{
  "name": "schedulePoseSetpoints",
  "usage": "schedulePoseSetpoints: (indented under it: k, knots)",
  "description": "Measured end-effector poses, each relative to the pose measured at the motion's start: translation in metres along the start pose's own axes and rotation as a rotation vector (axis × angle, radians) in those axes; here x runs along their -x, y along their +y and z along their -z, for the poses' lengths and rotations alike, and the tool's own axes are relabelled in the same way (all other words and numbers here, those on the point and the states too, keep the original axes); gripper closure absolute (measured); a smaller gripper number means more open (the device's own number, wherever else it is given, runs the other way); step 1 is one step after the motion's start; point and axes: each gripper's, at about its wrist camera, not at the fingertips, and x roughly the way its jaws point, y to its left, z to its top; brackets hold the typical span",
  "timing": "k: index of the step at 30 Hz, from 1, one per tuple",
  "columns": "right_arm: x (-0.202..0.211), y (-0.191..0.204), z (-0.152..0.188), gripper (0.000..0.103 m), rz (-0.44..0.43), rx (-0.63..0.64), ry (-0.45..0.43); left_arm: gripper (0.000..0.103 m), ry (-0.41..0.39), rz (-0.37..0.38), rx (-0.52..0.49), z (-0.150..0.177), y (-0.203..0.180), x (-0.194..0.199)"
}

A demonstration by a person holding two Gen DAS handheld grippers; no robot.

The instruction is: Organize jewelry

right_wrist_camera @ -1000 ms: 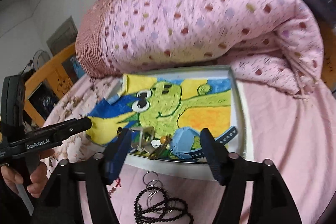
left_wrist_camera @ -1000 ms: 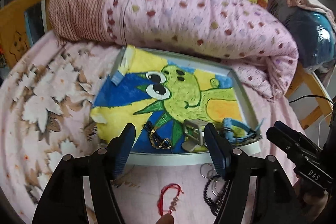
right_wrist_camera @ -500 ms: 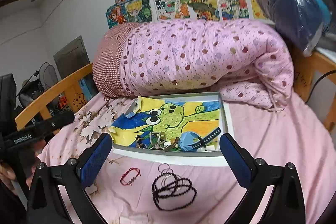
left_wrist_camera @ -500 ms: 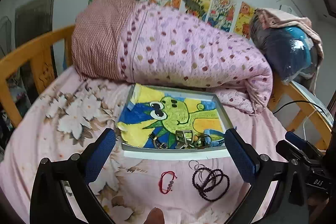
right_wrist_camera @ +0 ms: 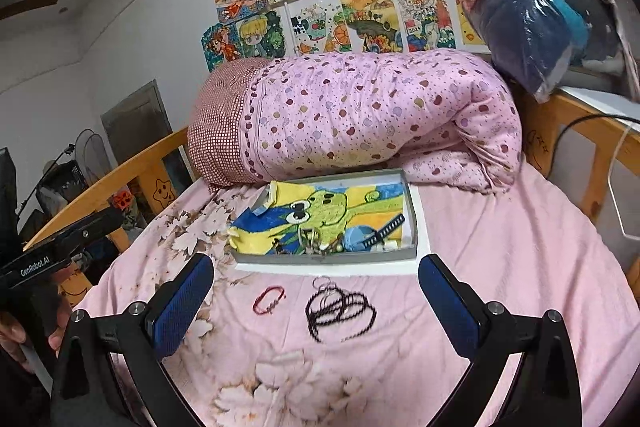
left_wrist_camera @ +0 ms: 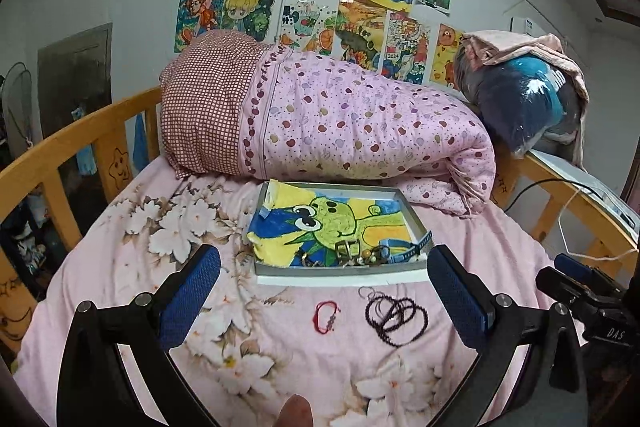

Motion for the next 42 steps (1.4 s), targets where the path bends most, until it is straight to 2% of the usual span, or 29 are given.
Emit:
schedulePoseSetpoints:
  k: [6, 15, 26, 38, 42]
  knots:
    - [0.019, 0.01, 0.014, 0.0, 0.019, 0.008, 0.035, 0.002, 0.015, -0.007, -0.022, 0.022, 0.001, 0.02]
    - [0.016, 0.022, 0.04, 0.0, 0.064, 0.035, 0.186, 0.002, 0.113, -0.015, -0.049, 0.063, 0.003, 0.023]
    - [-0.004, 0.011, 0.056, 0.0, 0.101, -0.017, 0.322, 0.002, 0.277, -0.001, -0.03, 0.09, 0.006, -0.003]
    - [-0.024, -0.003, 0.06, 0.0, 0.125, -0.066, 0.417, 0.002, 0.38, -0.024, -0.023, 0.096, 0.007, -0.037]
    - [-0.036, -0.013, 0.056, 0.0, 0.145, -0.062, 0.456, 0.002, 0.444, -0.006, -0.016, 0.097, 0.01, -0.057]
